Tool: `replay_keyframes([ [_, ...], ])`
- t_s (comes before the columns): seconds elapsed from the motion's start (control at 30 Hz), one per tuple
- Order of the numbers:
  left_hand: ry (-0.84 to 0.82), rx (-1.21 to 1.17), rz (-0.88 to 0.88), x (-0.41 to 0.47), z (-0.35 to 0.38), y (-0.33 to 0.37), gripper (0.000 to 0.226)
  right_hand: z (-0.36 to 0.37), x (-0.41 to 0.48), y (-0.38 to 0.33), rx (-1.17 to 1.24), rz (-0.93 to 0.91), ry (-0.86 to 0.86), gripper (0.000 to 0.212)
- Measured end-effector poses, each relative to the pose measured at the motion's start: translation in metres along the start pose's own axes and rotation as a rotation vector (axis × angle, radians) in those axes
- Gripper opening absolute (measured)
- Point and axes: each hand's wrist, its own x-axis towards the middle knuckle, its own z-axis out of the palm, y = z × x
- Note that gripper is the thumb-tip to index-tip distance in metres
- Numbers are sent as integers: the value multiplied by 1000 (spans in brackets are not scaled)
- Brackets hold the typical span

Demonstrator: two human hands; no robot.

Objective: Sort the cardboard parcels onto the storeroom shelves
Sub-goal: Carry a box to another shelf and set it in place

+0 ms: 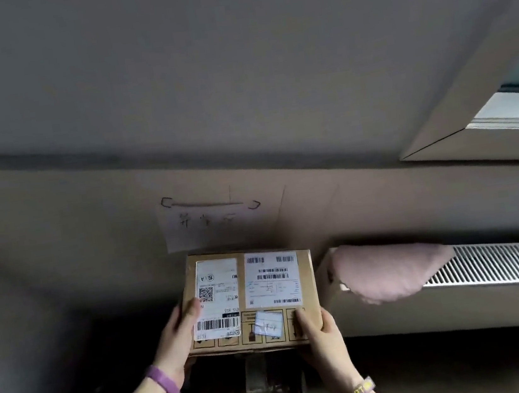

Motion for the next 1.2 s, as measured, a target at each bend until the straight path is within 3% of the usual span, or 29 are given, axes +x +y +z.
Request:
replay_keyframes([
  [0.23, -32, 0, -70, 115, 30, -76, 55, 6, 87, 94, 60, 141, 331, 69],
  [0.43, -10, 71, -124, 160, 63, -108, 21, 4, 131, 125, 136, 108, 468, 50],
  [0.5, 1, 89, -109, 163, 67, -111, 21, 4, 136, 129, 160, 77, 481, 48],
  [0.67, -7, 103, -64, 161, 71, -109, 48, 0, 135, 141, 92, 100, 439, 71],
  [0.8, 42, 101, -75, 151, 69, -93, 73, -2, 133, 136, 129, 289, 341, 70],
  [0.87, 76, 97, -45, 134, 63, -75, 75, 3, 119, 119, 145, 391, 247, 83],
  [1.0, 52, 119, -43, 86, 44, -25, 60, 27, 69, 49, 109, 495, 14, 62],
  [1.07, 34, 94, -46, 58, 35, 8, 55, 39, 42, 5, 104, 400, -85, 46],
  [1.13, 32, 43, -55, 28, 26, 42, 51, 51, 20, -39, 57, 253, -81, 25],
  [1.2, 28, 5, -45, -3, 17, 72, 41, 62, 3, -79, 32, 188, -78, 32],
])
